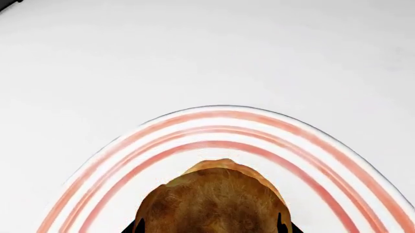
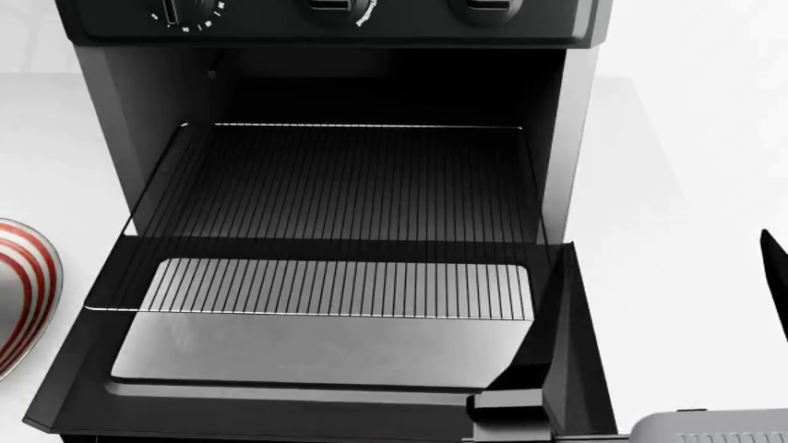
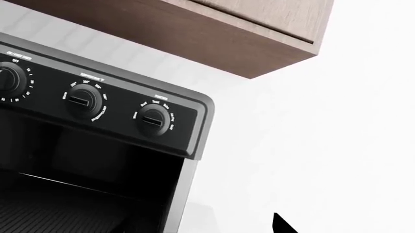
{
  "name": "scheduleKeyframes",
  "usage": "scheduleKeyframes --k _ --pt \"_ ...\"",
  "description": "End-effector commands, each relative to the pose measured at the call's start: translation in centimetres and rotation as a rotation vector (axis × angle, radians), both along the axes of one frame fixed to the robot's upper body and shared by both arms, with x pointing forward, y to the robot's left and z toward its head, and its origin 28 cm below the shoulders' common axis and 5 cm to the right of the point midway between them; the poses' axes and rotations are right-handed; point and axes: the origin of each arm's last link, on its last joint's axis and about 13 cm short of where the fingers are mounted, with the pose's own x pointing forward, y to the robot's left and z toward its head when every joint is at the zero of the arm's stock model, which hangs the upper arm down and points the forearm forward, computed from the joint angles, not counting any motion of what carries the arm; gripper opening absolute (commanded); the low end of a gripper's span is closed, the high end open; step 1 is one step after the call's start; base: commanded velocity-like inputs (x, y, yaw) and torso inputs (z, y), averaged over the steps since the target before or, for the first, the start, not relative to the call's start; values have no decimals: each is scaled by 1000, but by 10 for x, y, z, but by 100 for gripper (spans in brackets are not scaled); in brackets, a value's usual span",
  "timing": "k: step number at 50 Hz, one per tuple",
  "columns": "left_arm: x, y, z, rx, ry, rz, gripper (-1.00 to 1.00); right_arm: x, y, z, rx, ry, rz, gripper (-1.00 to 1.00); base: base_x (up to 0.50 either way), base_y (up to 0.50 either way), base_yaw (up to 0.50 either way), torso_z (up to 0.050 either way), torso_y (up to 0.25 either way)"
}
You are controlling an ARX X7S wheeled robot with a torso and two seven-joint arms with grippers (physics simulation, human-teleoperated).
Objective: Pick the bread from the rack and place it on the plate on the counter.
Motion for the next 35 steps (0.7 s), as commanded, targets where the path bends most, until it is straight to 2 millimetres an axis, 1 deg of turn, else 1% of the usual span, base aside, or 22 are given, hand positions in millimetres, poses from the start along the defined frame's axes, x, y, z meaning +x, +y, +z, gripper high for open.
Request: scheduleKeyframes --k 1,3,4,7,13,18,21,24,27,35 --pt "9 4 -8 -47 -8 -3 -100 2 3 3 6 -44 38 100 0 0 0 0 0" --pt "12 6 -9 -38 -9 3 -100 2 3 3 5 -44 37 100 0 0 0 0 0" --pt "13 7 -9 -32 -13 10 100 2 3 3 5 -44 37 100 0 0 0 0 0" --pt "12 8 -6 -30 -22 9 100 1 3 3 5 -44 38 100 0 0 0 0 0" --pt "2 6 10 -7 -76 -7 100 1 3 3 3 -44 42 100 0 0 0 0 0" --pt "1 5 21 22 -119 -30 100 1 4 3 2 -43 43 100 0 0 0 0 0" --pt "0 4 24 22 -133 -43 100 1 4 4 1 -44 44 100 0 0 0 0 0" --pt "-11 -3 36 35 -176 -74 100 1 4 4 1 -44 43 100 0 0 0 0 0" --pt "-13 -4 40 50 -188 -85 100 2 4 5 1 -46 46 100 0 0 0 0 0" --pt "-13 -4 38 48 -208 -115 100 2 3 5 -2 -48 46 100 0 0 0 0 0"
